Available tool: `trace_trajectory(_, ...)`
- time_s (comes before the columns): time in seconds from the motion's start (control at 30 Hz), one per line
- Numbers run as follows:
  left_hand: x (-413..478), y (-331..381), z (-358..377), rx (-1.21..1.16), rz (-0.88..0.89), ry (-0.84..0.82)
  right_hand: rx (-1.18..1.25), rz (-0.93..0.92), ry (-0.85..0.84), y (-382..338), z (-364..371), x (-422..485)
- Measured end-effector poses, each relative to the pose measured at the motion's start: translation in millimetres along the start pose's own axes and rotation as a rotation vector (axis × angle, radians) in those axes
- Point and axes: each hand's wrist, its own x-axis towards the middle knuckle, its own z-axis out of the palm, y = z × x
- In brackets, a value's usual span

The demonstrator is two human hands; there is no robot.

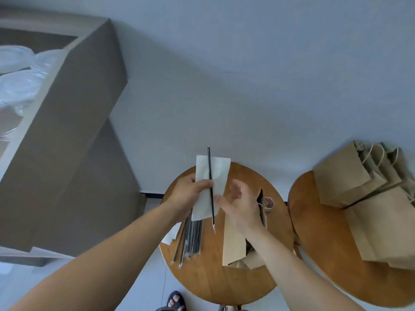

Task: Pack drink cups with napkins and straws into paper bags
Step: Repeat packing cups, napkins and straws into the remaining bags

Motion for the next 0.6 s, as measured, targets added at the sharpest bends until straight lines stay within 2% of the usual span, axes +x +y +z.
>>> trace_trajectory(0.1,-4.2,9.8,15.3,0.017,0.013,-0.146,0.12,0.032,-0.143,-10.8,-26.5,5.5)
trace_trajectory(0.17,-5.6,16.0,26.4,0.01,0.009,-0.219,0.132,0.033,-0.168,-13.7,-39.6,4.9)
trace_trajectory(0.47,7.4,40.4,69.7,0.042,0.085,-0.315,0.104,0.014,-0.077,-15.6,-89.8,19.0)
trace_trajectory(0.53,15.8,38.7,72.8,0.048,0.114,-0.273,0.109,0.011,0.021,-17.2,-106.2,32.6)
trace_trajectory(0.6,27.1,26.0,70.5,0.146,0.112,-0.155,0.138,0.035,0.169,-16.4,-124.4,53.3)
